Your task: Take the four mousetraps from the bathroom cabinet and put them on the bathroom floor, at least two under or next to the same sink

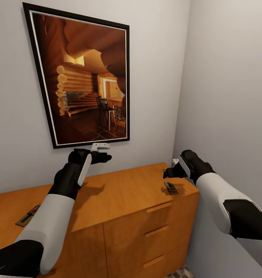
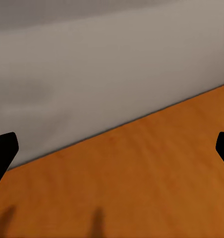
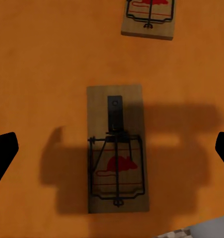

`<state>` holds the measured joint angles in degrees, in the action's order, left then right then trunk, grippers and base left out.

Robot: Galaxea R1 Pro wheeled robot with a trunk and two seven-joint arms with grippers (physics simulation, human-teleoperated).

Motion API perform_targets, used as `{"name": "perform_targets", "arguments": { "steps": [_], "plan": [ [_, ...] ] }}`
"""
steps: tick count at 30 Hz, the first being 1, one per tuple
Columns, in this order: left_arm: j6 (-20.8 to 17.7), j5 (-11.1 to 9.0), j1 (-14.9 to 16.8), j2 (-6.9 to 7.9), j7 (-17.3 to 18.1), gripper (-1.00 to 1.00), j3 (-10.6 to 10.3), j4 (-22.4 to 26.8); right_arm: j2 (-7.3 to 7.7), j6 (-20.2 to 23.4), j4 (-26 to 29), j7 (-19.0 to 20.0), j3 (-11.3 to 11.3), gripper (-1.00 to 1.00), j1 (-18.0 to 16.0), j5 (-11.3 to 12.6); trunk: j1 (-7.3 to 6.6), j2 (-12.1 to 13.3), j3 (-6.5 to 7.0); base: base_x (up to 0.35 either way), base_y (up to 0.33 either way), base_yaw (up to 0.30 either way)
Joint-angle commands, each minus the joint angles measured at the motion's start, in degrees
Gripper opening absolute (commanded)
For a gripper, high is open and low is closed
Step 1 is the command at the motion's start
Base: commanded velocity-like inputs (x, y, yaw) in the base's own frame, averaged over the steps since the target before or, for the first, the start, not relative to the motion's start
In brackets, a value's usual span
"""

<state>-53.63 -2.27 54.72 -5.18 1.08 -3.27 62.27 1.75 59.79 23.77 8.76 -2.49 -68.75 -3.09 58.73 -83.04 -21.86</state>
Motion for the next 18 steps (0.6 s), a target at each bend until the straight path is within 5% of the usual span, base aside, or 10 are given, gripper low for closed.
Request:
{"name": "perform_targets", "arguments": {
  "steps": [1,18],
  "plan": [
    [-0.2,-0.2,0.1,-0.01,0.0,1.0,0.0,0.0,0.06,0.2,0.1,0.5,-0.3,1.0,0.0,-0.3,0.0,0.0,-0.07,0.0,0.0,0.0],
    [-0.2,-0.2,0.1,-0.01,0.0,1.0,0.0,0.0,0.94,0.2,0.0,0.8,-0.3,1.0,-0.1,-0.3,0.0,0.0,-0.07,0.0,0.0,0.0]
  ]
}}
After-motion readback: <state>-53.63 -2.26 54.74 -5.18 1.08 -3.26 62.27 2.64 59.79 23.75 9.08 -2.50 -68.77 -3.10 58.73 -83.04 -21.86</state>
